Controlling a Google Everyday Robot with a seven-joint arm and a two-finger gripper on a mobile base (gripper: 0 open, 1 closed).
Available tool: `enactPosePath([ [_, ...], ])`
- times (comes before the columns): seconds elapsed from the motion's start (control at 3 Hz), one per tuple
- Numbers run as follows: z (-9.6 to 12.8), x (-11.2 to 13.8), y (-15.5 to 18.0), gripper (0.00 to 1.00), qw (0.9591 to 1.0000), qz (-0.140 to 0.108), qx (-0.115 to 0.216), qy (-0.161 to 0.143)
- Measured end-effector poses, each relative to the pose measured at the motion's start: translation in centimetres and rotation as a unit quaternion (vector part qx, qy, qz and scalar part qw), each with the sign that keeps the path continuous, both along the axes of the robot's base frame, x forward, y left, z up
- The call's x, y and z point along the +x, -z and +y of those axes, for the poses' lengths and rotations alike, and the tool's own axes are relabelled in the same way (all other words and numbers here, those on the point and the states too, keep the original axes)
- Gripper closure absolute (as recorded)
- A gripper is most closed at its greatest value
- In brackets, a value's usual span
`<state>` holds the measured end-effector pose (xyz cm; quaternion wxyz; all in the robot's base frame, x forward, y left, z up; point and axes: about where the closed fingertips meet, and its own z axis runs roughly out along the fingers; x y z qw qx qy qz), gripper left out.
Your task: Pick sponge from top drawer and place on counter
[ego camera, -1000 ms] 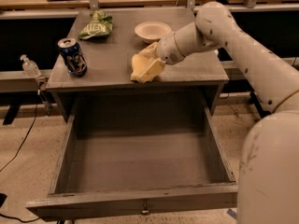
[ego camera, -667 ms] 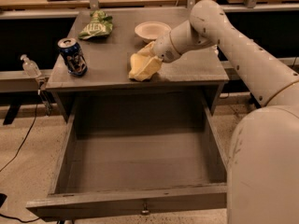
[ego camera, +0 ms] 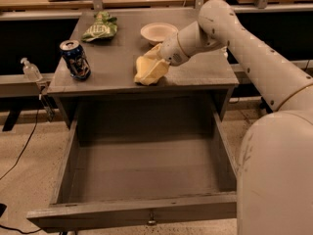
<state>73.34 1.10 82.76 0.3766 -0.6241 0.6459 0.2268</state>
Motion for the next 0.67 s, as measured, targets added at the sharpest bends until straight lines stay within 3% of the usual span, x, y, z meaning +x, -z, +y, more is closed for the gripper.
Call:
enactPosePath([
  [0.33,0.01,0.00,0.00,0.05,1.0000,0.000,0.000,0.000],
  [0.67,0.02,0.00,0.00,0.00,1.0000,0.000,0.000,0.000],
])
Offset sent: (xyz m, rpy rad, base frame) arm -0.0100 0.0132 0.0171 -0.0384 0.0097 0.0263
